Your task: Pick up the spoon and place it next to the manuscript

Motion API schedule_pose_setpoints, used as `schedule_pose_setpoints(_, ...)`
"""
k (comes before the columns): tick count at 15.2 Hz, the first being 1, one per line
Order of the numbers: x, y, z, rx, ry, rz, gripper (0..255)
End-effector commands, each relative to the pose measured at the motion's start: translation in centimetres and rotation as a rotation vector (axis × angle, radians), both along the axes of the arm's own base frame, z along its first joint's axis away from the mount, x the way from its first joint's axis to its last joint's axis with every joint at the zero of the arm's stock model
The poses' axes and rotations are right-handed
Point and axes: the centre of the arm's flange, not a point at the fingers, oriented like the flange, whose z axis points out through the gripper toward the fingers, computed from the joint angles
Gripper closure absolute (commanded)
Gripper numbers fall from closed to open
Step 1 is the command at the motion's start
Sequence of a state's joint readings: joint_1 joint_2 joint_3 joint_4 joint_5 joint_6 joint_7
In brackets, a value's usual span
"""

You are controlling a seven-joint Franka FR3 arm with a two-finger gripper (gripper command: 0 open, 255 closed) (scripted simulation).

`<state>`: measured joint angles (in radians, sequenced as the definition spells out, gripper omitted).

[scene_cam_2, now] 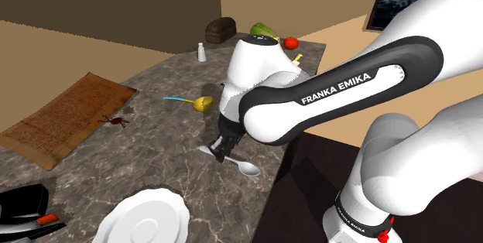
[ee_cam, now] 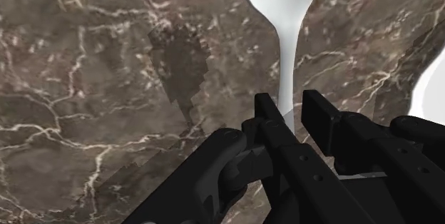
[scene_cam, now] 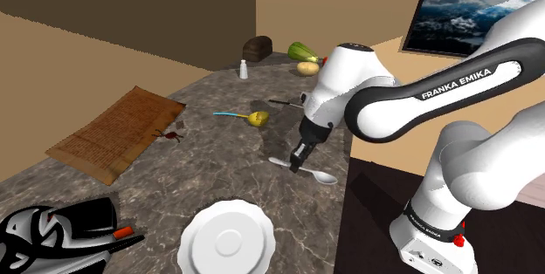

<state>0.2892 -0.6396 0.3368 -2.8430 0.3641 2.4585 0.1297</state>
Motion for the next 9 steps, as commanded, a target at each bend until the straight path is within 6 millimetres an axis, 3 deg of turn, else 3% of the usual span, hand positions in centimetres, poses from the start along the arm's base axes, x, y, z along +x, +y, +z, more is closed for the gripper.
schedule_pose_setpoints(1, 0.1, 0.0, 1.1, -0.001, 0.001, 0.0, 255)
schedule_pose_setpoints(9, 0.1, 0.0, 5.3, -0.001, 0.001, 0.0, 255)
